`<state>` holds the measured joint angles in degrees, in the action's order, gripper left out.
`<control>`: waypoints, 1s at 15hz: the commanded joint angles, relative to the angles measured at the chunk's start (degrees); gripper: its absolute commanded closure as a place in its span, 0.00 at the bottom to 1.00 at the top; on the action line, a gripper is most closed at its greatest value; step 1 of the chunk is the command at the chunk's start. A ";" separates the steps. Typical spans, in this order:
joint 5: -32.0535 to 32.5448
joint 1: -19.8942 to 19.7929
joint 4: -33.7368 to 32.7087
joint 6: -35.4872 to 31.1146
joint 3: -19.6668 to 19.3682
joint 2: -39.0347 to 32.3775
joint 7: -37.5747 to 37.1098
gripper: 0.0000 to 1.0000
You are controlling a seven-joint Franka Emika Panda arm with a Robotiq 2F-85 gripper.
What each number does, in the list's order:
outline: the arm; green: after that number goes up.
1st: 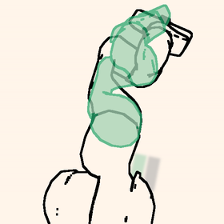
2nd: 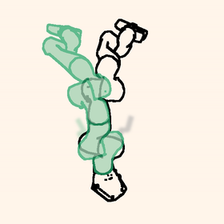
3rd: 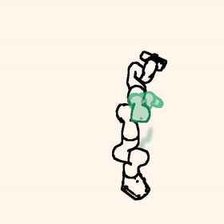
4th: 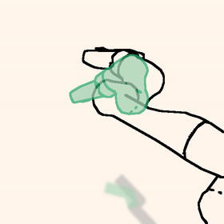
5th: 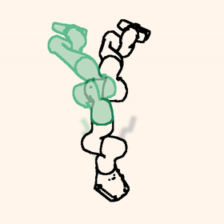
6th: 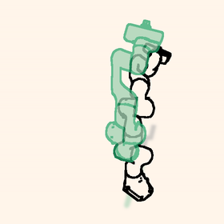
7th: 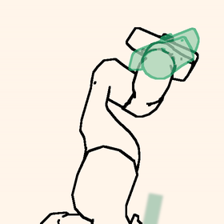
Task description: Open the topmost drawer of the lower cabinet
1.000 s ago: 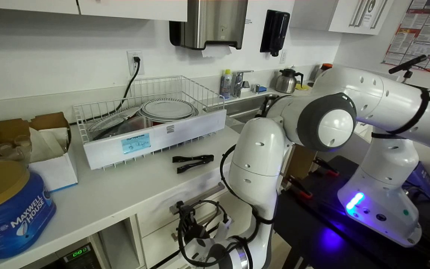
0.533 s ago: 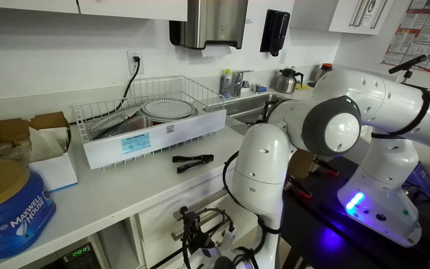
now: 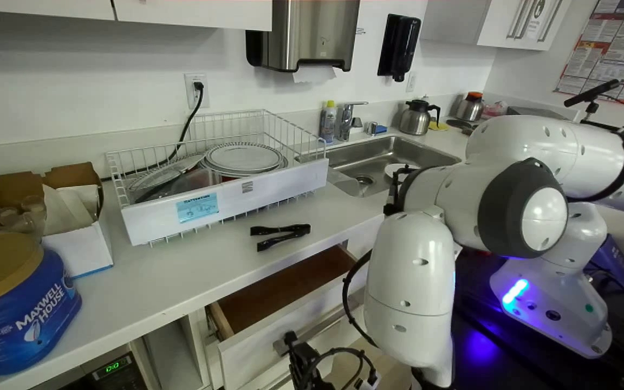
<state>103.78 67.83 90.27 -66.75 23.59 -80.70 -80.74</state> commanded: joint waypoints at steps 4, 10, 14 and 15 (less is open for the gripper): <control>-11.61 6.13 -1.80 4.40 1.07 -1.44 -5.42 0.96; -18.69 11.06 -1.28 3.90 0.27 0.11 -6.64 0.96; -18.15 10.50 1.28 2.53 -0.13 2.43 -5.74 0.58; -18.12 10.20 2.60 1.91 -0.01 3.54 -5.84 0.57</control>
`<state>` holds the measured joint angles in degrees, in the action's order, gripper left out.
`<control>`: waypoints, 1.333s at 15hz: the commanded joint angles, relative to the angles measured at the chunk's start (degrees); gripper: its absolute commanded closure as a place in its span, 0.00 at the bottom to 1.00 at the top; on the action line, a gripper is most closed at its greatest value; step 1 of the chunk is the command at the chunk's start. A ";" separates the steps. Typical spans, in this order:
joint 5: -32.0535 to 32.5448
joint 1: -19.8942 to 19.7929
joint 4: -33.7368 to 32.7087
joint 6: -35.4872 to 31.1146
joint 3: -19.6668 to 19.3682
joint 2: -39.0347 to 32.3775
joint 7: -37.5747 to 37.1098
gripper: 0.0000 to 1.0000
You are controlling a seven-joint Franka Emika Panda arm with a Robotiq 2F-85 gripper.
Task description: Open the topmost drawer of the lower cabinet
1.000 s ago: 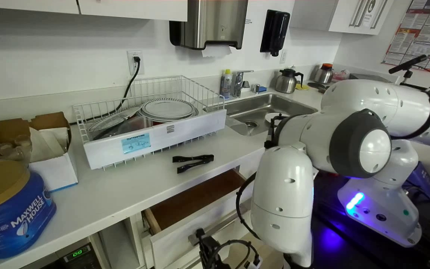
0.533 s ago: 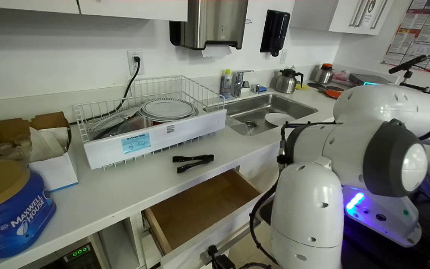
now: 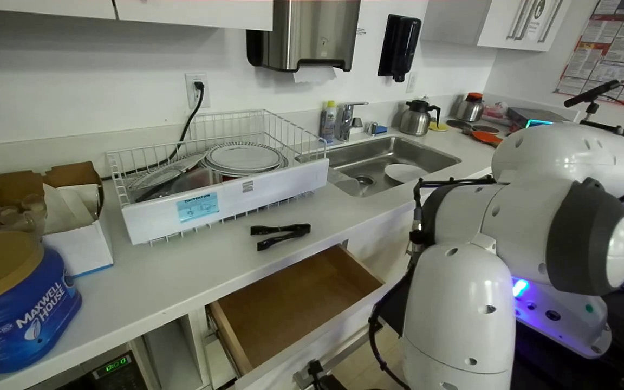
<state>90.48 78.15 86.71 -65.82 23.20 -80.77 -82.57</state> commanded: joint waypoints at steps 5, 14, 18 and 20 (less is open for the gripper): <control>-7.46 -2.39 19.04 -3.07 2.13 12.72 -7.83 0.19; -0.58 -12.59 41.43 -23.29 9.46 37.14 -5.84 0.00; 3.40 -24.96 52.23 -36.82 17.05 49.30 -2.89 0.00; 3.70 -31.41 55.77 -44.29 20.95 55.31 0.62 0.00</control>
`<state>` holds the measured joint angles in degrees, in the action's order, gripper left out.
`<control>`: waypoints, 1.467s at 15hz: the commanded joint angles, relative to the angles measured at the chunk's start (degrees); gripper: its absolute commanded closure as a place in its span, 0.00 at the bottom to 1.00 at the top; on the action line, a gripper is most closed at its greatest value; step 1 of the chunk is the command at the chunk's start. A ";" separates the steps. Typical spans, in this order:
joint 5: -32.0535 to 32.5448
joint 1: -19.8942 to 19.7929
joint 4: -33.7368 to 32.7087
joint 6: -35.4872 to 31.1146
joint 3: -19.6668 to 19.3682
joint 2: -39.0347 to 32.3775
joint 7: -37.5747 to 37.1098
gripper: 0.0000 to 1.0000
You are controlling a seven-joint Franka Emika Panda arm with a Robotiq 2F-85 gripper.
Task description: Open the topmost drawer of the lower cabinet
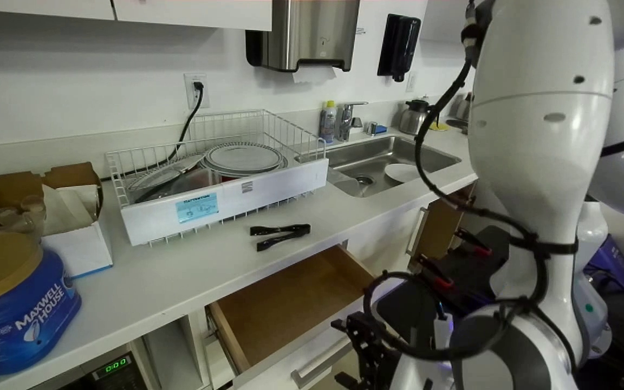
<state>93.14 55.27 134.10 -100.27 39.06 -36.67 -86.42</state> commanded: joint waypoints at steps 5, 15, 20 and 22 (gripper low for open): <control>-0.05 -2.80 2.60 -5.38 0.86 4.34 1.93 0.00; -5.89 -10.27 4.12 -10.64 2.34 16.49 11.98 0.00; -13.00 -19.82 3.03 -26.04 1.95 26.65 31.20 0.00; -17.94 -22.94 2.37 -31.06 0.89 28.09 40.11 0.00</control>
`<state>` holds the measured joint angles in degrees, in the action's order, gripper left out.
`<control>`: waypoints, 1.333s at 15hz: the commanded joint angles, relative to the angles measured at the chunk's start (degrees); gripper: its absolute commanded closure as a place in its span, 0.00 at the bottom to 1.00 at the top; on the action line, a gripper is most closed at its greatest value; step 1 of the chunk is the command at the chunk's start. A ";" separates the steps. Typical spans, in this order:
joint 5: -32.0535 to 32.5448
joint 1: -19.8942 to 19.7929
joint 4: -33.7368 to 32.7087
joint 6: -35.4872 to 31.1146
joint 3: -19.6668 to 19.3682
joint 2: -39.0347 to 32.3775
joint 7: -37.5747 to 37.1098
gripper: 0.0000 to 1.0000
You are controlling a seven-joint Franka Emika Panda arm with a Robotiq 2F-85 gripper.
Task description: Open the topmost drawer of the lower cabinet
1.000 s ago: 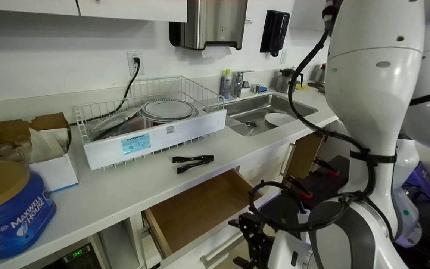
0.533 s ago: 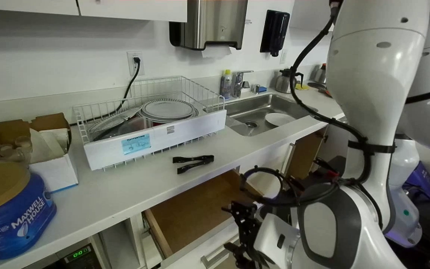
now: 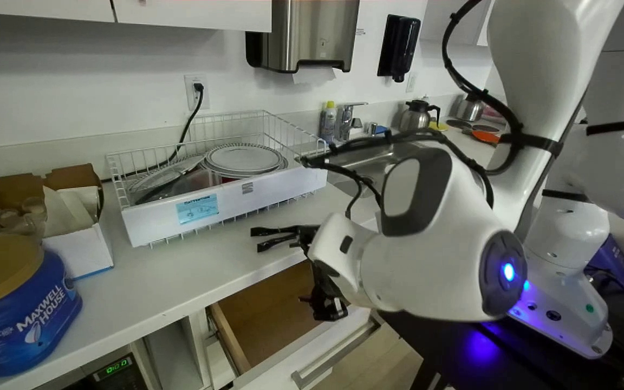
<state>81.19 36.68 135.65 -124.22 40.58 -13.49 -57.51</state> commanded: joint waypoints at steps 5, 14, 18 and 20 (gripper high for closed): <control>-20.22 -9.57 -1.46 -10.52 -3.39 6.79 34.16 0.00; -24.35 -8.04 -2.93 -11.76 -6.96 5.17 41.76 0.00; -27.20 -10.22 -2.49 -16.54 -7.91 5.31 47.04 0.00; -32.36 -11.99 -2.17 -22.11 -9.34 5.51 54.02 0.00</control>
<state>54.80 27.17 132.75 -139.27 33.18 -8.68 -12.54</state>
